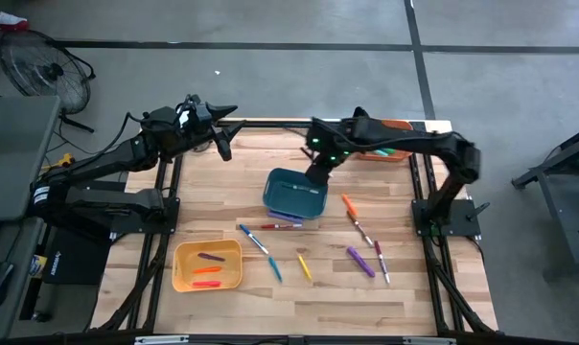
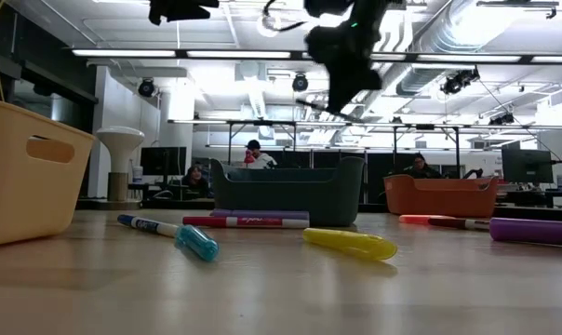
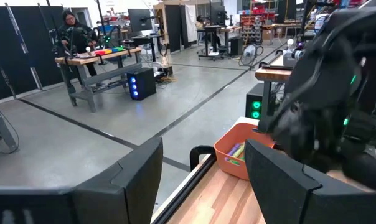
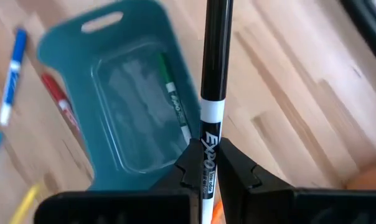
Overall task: Pick & Place Markers
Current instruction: Put the black marker pen into the blue bin
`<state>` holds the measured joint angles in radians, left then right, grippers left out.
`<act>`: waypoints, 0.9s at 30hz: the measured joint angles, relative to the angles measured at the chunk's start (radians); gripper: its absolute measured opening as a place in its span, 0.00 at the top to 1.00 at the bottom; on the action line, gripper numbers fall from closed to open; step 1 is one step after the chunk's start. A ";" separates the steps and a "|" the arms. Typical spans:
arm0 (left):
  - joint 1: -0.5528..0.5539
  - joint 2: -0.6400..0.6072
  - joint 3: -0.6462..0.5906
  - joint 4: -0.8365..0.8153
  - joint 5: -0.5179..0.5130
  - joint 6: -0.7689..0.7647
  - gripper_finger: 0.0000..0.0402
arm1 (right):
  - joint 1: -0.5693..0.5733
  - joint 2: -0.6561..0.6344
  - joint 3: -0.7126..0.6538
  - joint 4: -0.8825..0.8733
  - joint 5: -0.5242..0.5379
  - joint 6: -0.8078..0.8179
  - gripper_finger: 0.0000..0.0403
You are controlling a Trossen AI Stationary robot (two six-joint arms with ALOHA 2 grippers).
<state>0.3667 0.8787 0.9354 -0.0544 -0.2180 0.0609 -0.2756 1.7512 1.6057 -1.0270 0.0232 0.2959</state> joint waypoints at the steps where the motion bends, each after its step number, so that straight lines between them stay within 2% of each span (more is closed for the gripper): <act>1: 0.000 0.000 0.000 0.000 0.000 -0.005 0.45 | 0.000 0.032 0.027 -0.012 -0.011 -0.034 0.96; 7: 0.000 0.000 0.000 0.000 0.000 -0.017 0.45 | 0.000 0.193 0.160 -0.087 -0.078 -0.231 0.96; 12: 0.000 0.000 0.000 -0.001 0.000 -0.041 0.45 | 0.001 0.267 0.193 -0.097 -0.147 -0.337 0.96; 19: 0.000 0.000 0.000 -0.002 0.000 -0.077 0.45 | 0.009 0.340 0.192 -0.080 -0.156 -0.374 0.96; 24: 0.000 0.000 0.000 -0.005 0.000 -0.099 0.45 | 0.035 0.379 0.192 -0.046 -0.207 -0.380 0.96; 27: 0.000 0.000 0.000 -0.006 -0.002 -0.114 0.45 | 0.043 0.406 0.192 -0.029 -0.189 -0.389 0.96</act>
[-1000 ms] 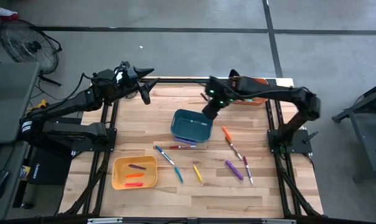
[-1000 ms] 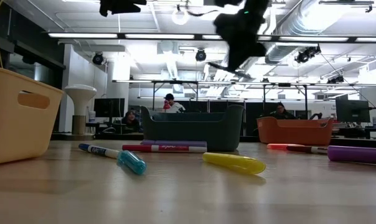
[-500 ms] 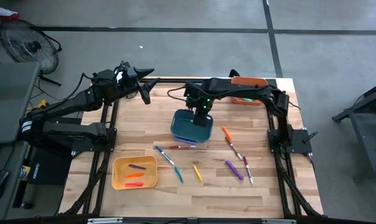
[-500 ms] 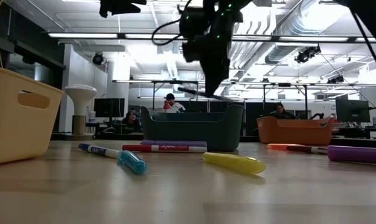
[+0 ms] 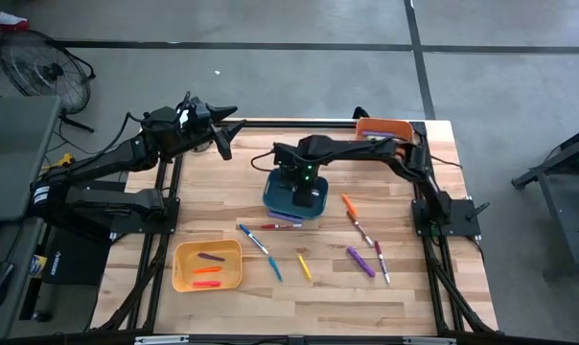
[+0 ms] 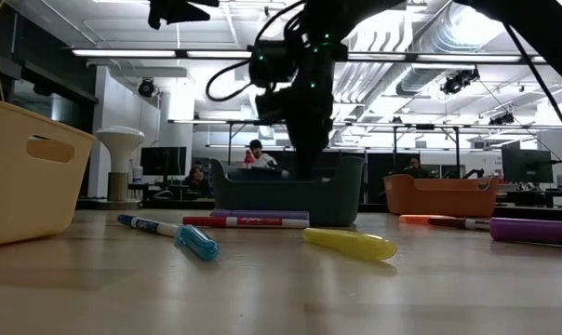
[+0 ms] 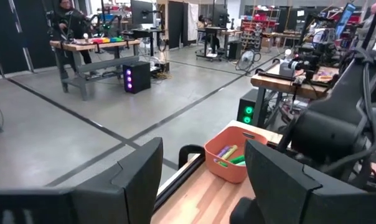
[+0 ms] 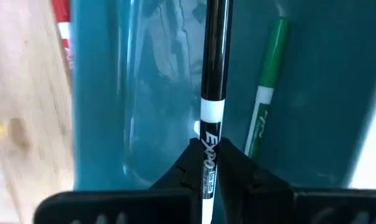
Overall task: Pick & Place Markers
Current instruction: Put the black marker pen into the blue bin, then put the orange pen into the yellow bin
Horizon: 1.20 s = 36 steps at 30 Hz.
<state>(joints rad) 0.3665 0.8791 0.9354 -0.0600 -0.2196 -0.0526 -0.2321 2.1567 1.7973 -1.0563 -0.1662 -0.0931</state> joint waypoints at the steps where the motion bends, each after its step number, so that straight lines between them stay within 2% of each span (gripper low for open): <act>1: 0.000 0.000 0.000 0.000 0.000 -0.008 0.45 | 0.000 0.006 0.000 0.007 -0.004 -0.001 0.96; 6: 0.000 0.000 0.000 0.001 0.000 -0.091 0.45 | -0.001 0.020 0.000 0.014 0.021 -0.013 0.96; 14: 0.000 0.000 0.000 0.005 -0.016 -0.237 0.45 | -0.001 0.020 0.000 0.032 0.024 -0.068 0.82; 23: 0.000 0.000 0.000 0.003 -0.086 -0.248 0.45 | -0.011 0.014 0.006 0.040 0.004 -0.066 0.75; 28: 0.000 0.000 0.000 -0.011 -0.132 -0.295 0.45 | -0.028 -0.063 0.041 0.035 0.009 -0.071 0.73; 36: 0.000 0.018 0.000 -0.057 -0.135 -0.368 0.45 | -0.100 -0.237 0.042 0.041 0.051 -0.113 0.73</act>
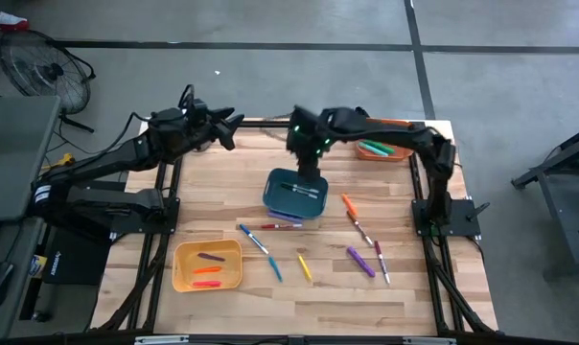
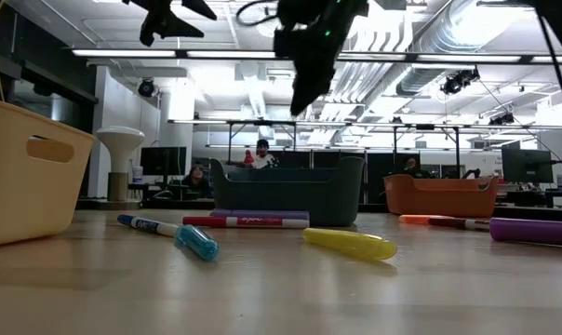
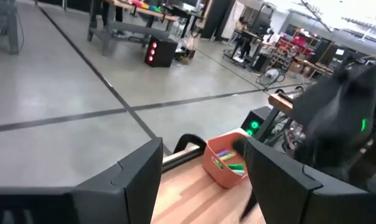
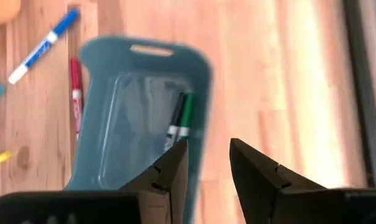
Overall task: Pick & Place Markers
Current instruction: Put the orange pen into the yellow bin
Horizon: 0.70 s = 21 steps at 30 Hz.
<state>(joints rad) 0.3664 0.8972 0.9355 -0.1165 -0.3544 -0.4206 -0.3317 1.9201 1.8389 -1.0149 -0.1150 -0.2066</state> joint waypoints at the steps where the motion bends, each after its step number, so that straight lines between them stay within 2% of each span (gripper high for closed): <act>1: 0.000 0.000 0.000 -0.001 0.000 -0.004 0.45 | -0.014 -0.015 0.000 0.000 0.000 0.000 0.73; 6: 0.000 -0.001 0.000 0.000 0.000 -0.015 0.45 | -0.098 -0.048 -0.010 -0.015 -0.002 -0.002 0.73; 10: 0.000 -0.002 0.000 -0.012 0.002 -0.036 0.45 | -0.175 -0.067 -0.092 -0.009 -0.005 -0.001 0.73; 14: 0.000 -0.001 0.000 -0.043 0.004 -0.061 0.45 | -0.231 -0.129 -0.228 0.008 -0.002 0.017 0.73; 21: 0.000 0.020 -0.001 -0.075 0.016 -0.083 0.45 | -0.257 -0.337 -0.504 0.143 0.003 0.093 0.73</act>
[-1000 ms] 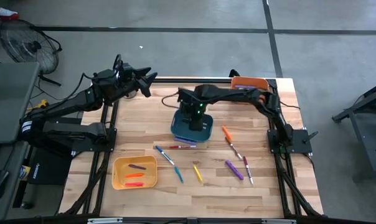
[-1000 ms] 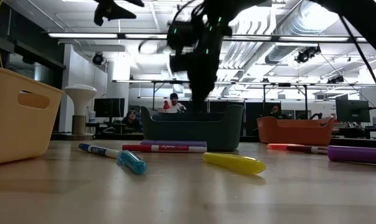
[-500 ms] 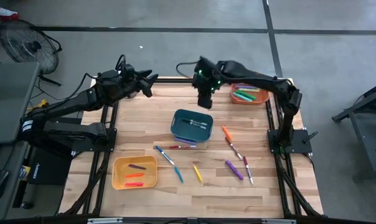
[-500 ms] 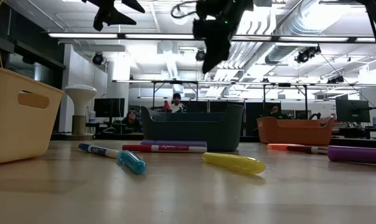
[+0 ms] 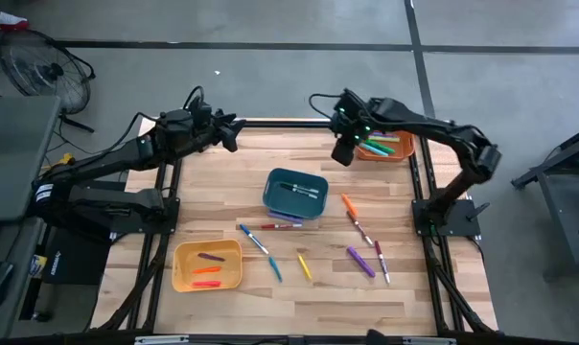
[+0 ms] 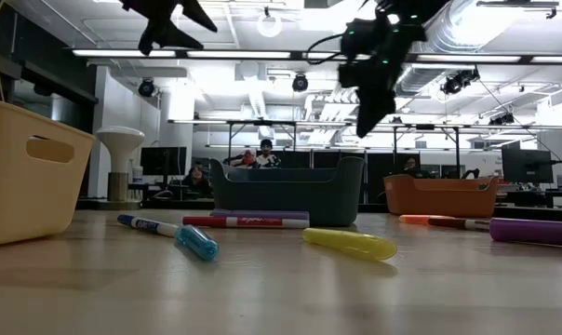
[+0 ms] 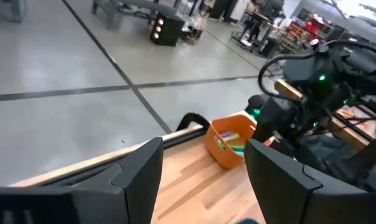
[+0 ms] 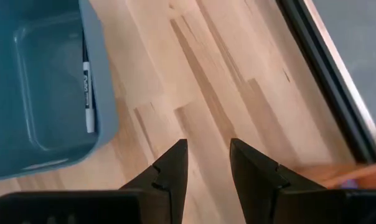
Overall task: Pick & Place Markers
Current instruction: Put the orange pen into the yellow bin
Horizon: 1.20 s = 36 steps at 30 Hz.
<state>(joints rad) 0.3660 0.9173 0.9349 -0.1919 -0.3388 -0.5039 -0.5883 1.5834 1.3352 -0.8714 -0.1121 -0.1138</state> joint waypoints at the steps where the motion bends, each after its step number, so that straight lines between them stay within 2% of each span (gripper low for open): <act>1: 0.000 0.000 0.000 0.003 0.010 -0.001 0.45 | 0.000 -0.029 -0.034 0.015 0.001 0.014 0.73; 10: 0.000 -0.002 0.001 0.009 0.037 -0.013 0.45 | 0.024 -0.210 -0.286 0.095 0.038 0.141 0.73; 17: 0.000 -0.002 0.001 0.008 0.052 -0.013 0.45 | 0.097 -0.249 -0.393 0.097 0.044 0.257 0.73; 22: 0.000 -0.002 0.001 0.007 0.073 0.005 0.45 | 0.170 -0.250 -0.425 0.098 0.088 0.388 0.73; 26: 0.000 -0.002 0.001 0.005 0.137 0.043 0.45 | 0.225 -0.250 -0.434 0.096 0.127 0.496 0.73; 30: 0.000 -0.002 0.001 0.005 0.243 0.073 0.45 | 0.269 -0.250 -0.434 0.082 0.149 0.603 0.73; 36: 0.000 -0.003 0.001 0.000 0.357 0.112 0.45 | 0.334 -0.249 -0.434 0.005 0.197 0.756 0.73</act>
<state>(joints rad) 0.3656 0.9142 0.9356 -0.1921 0.0185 -0.3921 -0.2545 1.3347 0.9009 -0.8663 0.0852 0.6420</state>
